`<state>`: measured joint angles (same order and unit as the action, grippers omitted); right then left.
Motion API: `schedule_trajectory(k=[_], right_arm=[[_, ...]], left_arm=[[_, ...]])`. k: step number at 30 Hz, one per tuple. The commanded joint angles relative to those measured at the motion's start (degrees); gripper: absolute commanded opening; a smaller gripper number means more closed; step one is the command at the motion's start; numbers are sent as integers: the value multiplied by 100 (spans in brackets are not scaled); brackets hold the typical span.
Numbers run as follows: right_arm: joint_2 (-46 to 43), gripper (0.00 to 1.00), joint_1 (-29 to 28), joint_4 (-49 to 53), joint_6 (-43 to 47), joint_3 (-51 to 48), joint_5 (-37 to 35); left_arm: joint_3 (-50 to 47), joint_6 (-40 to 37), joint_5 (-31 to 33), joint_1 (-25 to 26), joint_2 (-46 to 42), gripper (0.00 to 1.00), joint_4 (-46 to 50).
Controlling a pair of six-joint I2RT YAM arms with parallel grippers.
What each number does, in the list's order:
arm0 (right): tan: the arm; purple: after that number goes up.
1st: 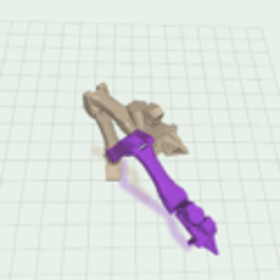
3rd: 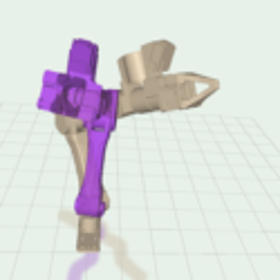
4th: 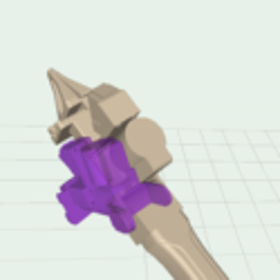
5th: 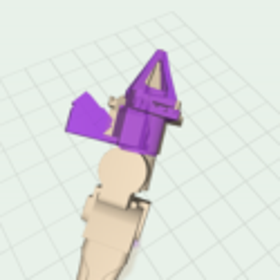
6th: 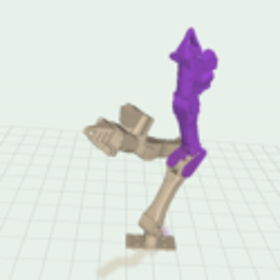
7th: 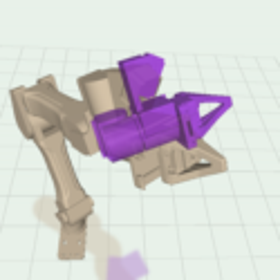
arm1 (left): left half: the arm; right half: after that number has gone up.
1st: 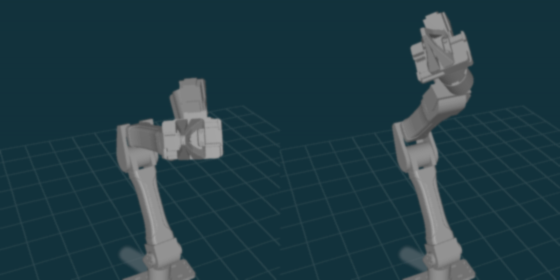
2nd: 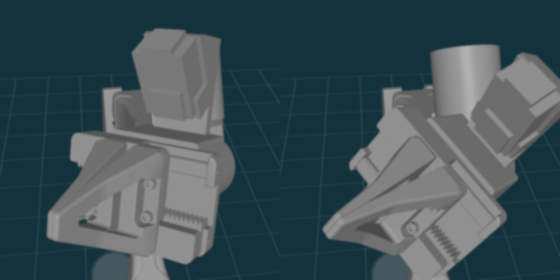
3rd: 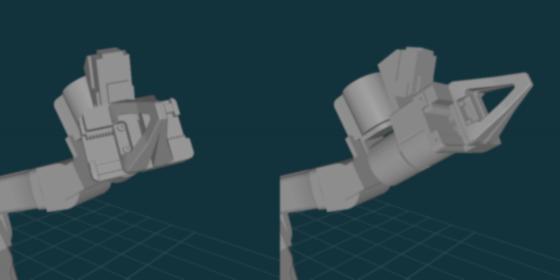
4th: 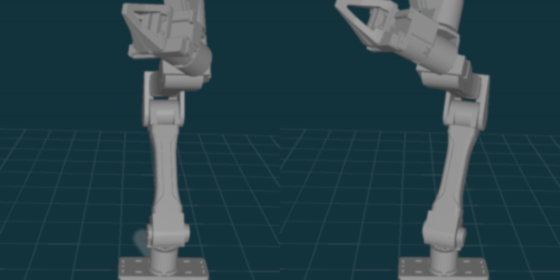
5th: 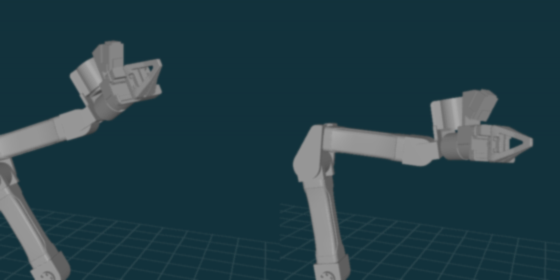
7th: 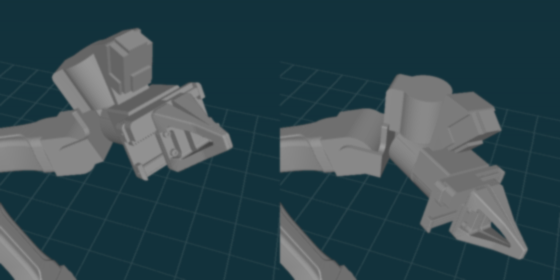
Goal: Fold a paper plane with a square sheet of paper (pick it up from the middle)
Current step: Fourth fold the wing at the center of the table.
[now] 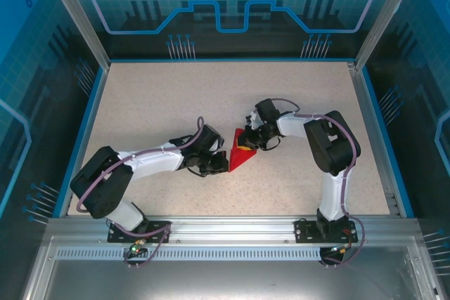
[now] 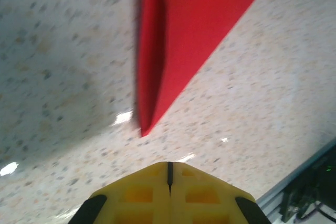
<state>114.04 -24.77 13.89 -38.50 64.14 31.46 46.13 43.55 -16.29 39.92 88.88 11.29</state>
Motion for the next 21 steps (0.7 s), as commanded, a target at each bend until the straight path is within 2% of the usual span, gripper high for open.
schedule_trajectory(k=[1,10,21], right_arm=[[453,13,-41,537,27,-235,-847],[487,13,-38,549,45,-215,-802],[505,14,-27,580,88,-218,-826]], left_arm=[[378,63,-38,17,117,5,-398],[473,362,-150,15,1031,5,-1298],[-223,410,171,-20,1203,3,-1199]])
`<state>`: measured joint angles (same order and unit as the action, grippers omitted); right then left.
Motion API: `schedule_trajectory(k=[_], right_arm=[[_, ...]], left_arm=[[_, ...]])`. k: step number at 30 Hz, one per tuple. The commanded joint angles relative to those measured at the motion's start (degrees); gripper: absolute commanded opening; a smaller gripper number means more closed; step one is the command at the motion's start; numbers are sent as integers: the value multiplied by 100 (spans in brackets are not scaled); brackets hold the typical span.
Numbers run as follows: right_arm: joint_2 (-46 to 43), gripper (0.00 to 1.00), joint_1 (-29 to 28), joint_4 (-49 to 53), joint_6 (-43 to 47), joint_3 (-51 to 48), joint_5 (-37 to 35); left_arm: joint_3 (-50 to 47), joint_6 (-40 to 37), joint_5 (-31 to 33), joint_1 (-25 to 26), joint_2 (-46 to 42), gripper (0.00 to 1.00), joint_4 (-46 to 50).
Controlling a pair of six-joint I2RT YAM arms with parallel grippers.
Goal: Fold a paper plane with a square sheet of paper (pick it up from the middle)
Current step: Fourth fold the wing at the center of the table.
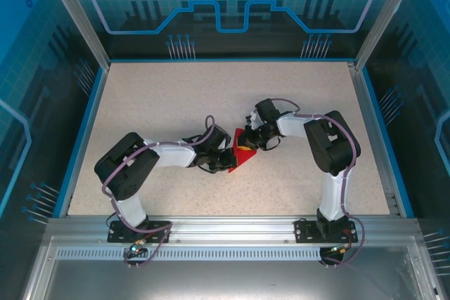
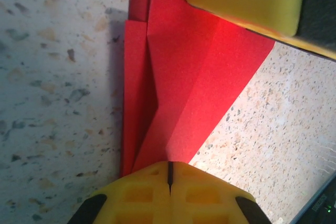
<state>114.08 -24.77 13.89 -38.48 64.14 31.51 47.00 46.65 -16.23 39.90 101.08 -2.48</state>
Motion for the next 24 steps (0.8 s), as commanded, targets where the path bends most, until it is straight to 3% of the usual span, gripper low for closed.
schedule_trajectory(k=[1,10,20,24], right_arm=[[509,13,-27,590,86,-223,-831],[536,14,-10,606,113,-216,-834],[537,14,-10,611,104,-206,-830],[536,14,-10,619,104,-208,-837]], left_arm=[[-403,120,177,-22,-39,3,173],[-1026,338,39,-35,-325,4,-133],[-1702,1082,-886,-303,-90,2,-1205],[-1751,1078,-923,-299,-173,2,-866]])
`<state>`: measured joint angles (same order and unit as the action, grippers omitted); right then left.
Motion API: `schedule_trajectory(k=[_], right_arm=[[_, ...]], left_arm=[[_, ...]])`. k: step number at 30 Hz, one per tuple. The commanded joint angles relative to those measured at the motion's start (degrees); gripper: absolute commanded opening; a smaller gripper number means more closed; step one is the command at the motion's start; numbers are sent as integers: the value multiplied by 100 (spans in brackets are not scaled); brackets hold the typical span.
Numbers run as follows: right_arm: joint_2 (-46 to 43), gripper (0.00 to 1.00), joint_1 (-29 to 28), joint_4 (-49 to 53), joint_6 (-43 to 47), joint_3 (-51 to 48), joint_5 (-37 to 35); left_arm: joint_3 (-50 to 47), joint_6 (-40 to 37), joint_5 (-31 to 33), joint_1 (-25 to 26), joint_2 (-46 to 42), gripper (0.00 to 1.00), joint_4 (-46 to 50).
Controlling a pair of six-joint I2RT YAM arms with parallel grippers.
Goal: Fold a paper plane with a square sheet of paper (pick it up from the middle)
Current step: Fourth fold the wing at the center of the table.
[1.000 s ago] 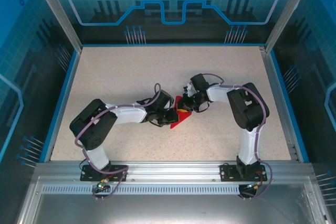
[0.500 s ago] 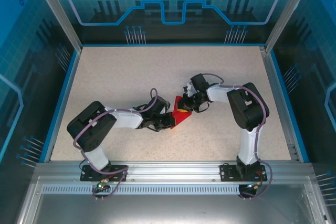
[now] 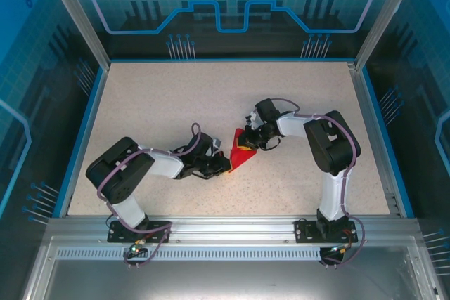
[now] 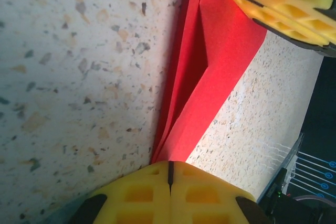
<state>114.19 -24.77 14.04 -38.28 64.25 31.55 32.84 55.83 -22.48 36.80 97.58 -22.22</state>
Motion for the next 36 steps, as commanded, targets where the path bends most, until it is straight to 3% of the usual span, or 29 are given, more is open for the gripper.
schedule_trajectory(k=[1,7,13,25,36], right_arm=[[516,14,-9,593,76,-225,-844],[516,14,-10,549,40,-200,-817],[516,15,-10,551,24,-185,-809],[525,16,-14,433,-47,-219,-723],[364,17,-6,316,-70,-193,-592]], left_arm=[[-356,131,-334,10,121,2,1166],[-243,-103,-180,11,-590,3,1789],[460,-413,-190,7,-1012,7,1968],[1602,-579,377,-3,347,5,2010],[1080,-523,808,-2,513,2,2265]])
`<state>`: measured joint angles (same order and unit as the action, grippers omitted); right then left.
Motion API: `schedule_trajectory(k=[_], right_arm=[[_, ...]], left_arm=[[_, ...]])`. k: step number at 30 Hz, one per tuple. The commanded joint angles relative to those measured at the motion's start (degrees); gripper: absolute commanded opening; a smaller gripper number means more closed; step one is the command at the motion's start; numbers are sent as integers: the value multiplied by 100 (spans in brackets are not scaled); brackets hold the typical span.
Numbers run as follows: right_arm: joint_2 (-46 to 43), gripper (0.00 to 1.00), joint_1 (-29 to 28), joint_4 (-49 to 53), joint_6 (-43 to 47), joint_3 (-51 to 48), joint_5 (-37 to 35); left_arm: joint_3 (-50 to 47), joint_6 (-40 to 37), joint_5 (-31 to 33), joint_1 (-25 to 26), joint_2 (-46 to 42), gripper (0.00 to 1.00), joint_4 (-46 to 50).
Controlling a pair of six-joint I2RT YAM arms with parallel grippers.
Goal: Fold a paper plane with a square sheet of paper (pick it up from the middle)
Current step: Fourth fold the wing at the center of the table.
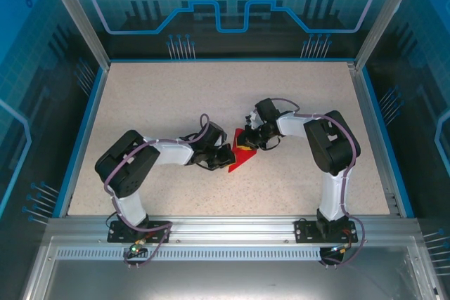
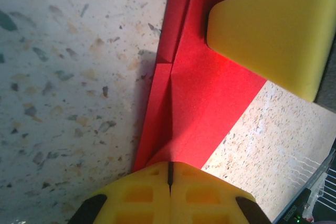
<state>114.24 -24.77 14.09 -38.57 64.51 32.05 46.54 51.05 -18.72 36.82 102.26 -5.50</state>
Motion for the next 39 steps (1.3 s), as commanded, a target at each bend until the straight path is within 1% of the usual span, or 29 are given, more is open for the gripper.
schedule_trajectory(k=[1,8,12,15,21,24,30,33,36,39], right_arm=[[285,17,-4,288,-35,-205,-628],[-437,18,30,144,93,-130,-422],[-845,12,4,-72,189,-374,-265],[-957,8,-93,-143,209,-547,-165],[-825,6,-412,-474,126,-739,9],[-715,6,-484,-482,96,-750,-53],[-404,6,-454,-361,183,-667,-406],[-244,7,-401,-464,144,-658,-409],[-209,7,-336,-331,174,-608,-640],[-291,8,-227,-302,166,-610,-723]], left_arm=[[-348,-44,445,0,46,1,600],[-600,-42,447,0,75,0,487],[-595,-33,466,1,102,0,472],[-585,4,458,0,119,0,436],[-525,-33,448,1,144,0,473],[-515,-23,443,-1,145,0,476],[-496,-22,439,0,182,0,479],[-519,-24,431,1,181,0,479],[-565,-26,454,-4,163,0,503],[-619,-39,475,0,156,0,507]])
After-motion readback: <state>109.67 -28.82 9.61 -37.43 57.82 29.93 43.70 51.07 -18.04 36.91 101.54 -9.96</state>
